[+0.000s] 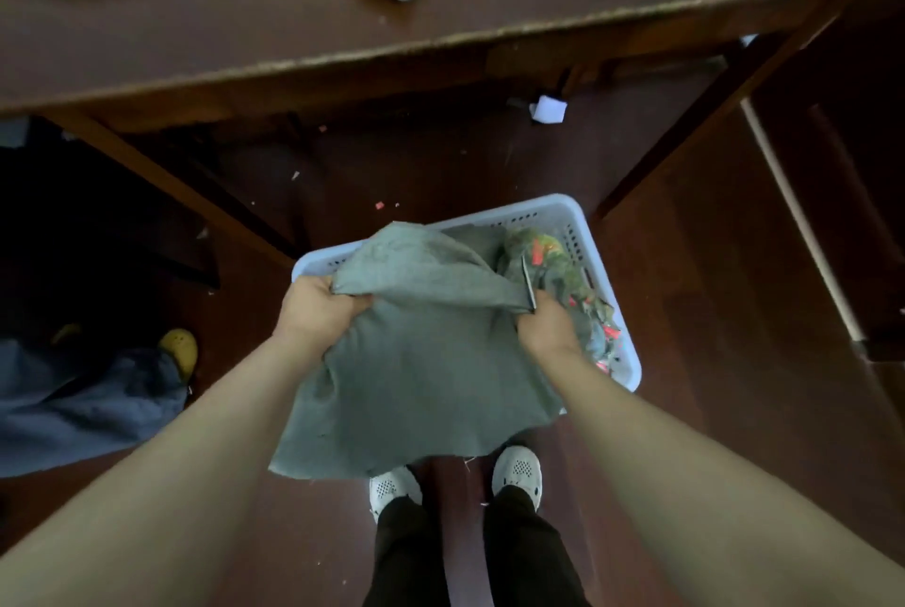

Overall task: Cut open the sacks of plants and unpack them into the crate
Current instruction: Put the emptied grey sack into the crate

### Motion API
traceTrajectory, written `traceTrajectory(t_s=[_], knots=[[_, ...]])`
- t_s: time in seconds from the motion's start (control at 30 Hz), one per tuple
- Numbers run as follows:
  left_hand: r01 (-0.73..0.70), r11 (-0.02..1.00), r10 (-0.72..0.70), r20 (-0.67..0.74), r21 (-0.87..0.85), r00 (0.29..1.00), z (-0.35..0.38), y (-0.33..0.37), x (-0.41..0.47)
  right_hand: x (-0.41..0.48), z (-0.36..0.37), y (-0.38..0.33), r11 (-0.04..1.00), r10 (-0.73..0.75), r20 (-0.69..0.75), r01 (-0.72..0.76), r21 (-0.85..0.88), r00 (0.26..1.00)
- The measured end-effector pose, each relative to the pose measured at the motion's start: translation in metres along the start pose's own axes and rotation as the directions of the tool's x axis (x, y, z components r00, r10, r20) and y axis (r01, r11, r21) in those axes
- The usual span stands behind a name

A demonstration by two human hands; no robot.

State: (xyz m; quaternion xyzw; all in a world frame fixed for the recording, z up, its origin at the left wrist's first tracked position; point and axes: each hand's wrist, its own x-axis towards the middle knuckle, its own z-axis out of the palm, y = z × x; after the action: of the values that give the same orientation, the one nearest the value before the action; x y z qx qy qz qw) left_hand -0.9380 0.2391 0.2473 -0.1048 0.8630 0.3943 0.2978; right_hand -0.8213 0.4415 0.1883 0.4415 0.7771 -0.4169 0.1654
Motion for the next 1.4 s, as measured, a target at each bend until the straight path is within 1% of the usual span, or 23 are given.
traceTrajectory(t_s=[0.1, 0.2, 0.27, 0.33, 0.4, 0.43, 0.5, 0.53, 0.57, 0.6, 0.67, 0.7, 0.83, 0.93, 1.0, 1.03, 1.1, 1.17, 1.23, 1.27, 1.33, 1.4], knots=[[0.030, 0.997, -0.034, -0.063, -0.069, 0.997, -0.026, 0.003, -0.033, -0.035, -0.004, -0.022, 0.992, -0.027, 0.029, 0.023, 0.122, 0.999], [0.013, 0.983, -0.036, -0.124, -0.182, 0.992, -0.043, 0.010, -0.073, -0.062, -0.009, -0.036, 0.969, -0.059, 0.018, 0.053, 0.243, 0.998], [-0.069, 0.964, 0.031, -0.151, -0.255, 0.988, -0.050, 0.031, -0.096, -0.075, -0.014, -0.043, 0.933, -0.059, -0.007, 0.058, 0.355, 0.998], [-0.196, 0.946, 0.164, -0.141, -0.258, 0.976, -0.055, 0.062, -0.117, -0.085, -0.019, -0.047, 0.902, -0.070, -0.043, 0.081, 0.423, 0.997], [-0.262, 0.909, 0.252, -0.073, -0.324, 0.965, -0.057, 0.089, -0.135, -0.089, -0.022, -0.049, 0.902, -0.095, -0.036, 0.101, 0.419, 0.995], [-0.264, 0.896, 0.265, -0.047, -0.357, 0.963, -0.057, 0.098, -0.140, -0.089, -0.022, -0.050, 0.920, -0.100, -0.014, 0.098, 0.379, 0.995], [-0.216, 0.882, 0.216, -0.048, -0.420, 0.975, -0.053, 0.105, -0.143, -0.087, -0.020, -0.056, 0.947, -0.078, 0.015, 0.070, 0.313, 0.997], [-0.192, 0.870, 0.179, -0.071, -0.454, 0.981, -0.053, 0.106, -0.143, -0.090, -0.019, -0.062, 0.941, -0.058, 0.006, 0.053, 0.334, 0.998], [-0.185, 0.865, 0.151, -0.109, -0.467, 0.983, -0.054, 0.106, -0.143, -0.095, -0.018, -0.068, 0.921, -0.045, 0.004, 0.040, 0.388, 0.999], [-0.189, 0.861, 0.132, -0.151, -0.473, 0.980, -0.057, 0.106, -0.143, -0.102, -0.018, -0.074, 0.876, -0.049, 0.016, 0.035, 0.481, 0.999], [-0.210, 0.839, 0.123, -0.202, -0.502, 0.972, -0.063, 0.105, -0.146, -0.114, -0.016, -0.077, 0.746, -0.052, 0.074, -0.010, 0.665, 0.996], [-0.222, 0.831, 0.131, -0.208, -0.509, 0.969, -0.066, 0.106, -0.147, -0.115, -0.014, -0.072, 0.702, -0.044, 0.093, -0.035, 0.711, 0.995], [-0.225, 0.877, 0.159, -0.186, -0.424, 0.970, -0.064, 0.115, -0.149, -0.112, -0.018, -0.068, 0.775, 0.063, 0.048, -0.079, 0.627, 0.997], [-0.244, 0.864, 0.196, -0.154, -0.440, 0.969, -0.055, 0.120, -0.155, -0.110, -0.023, -0.080, 0.769, -0.028, 0.070, -0.024, 0.639, 0.997], [-0.274, 0.856, 0.228, -0.157, -0.439, 0.961, -0.047, 0.127, -0.158, -0.103, -0.024, -0.082, 0.751, 0.014, 0.067, -0.055, 0.658, 0.998], [-0.281, 0.857, 0.233, -0.163, -0.431, 0.959, -0.043, 0.129, -0.155, -0.096, -0.023, -0.079, 0.766, 0.060, 0.070, -0.091, 0.636, 0.996], [-0.289, 0.868, 0.242, -0.164, -0.404, 0.956, -0.038, 0.132, -0.151, -0.089, -0.019, -0.069, 0.807, 0.059, 0.066, -0.087, 0.584, 0.996], [-0.324, 0.870, 0.290, -0.146, -0.371, 0.946, -0.030, 0.132, -0.142, -0.087, -0.025, -0.063, 0.789, 0.070, 0.031, -0.075, 0.610, 0.997], [-0.316, 0.901, 0.292, -0.121, -0.297, 0.949, -0.023, 0.116, -0.130, -0.084, -0.030, -0.046, 0.753, 0.135, 0.028, -0.121, 0.647, 0.990], [-0.302, 0.916, 0.285, -0.103, -0.263, 0.953, -0.020, 0.106, -0.123, -0.082, -0.035, -0.036, 0.754, 0.164, 0.023, -0.140, 0.642, 0.986], [-0.260, 0.942, 0.255, -0.049, -0.211, 0.966, -0.012, 0.089, -0.110, -0.075, -0.043, -0.021, 0.741, 0.206, 0.044, -0.185, 0.646, 0.978], [-0.155, 0.964, 0.167, 0.042, -0.214, 0.985, 0.001, 0.073, -0.103, -0.066, -0.046, -0.011, 0.676, 0.326, 0.062, -0.279, 0.682, 0.943]])
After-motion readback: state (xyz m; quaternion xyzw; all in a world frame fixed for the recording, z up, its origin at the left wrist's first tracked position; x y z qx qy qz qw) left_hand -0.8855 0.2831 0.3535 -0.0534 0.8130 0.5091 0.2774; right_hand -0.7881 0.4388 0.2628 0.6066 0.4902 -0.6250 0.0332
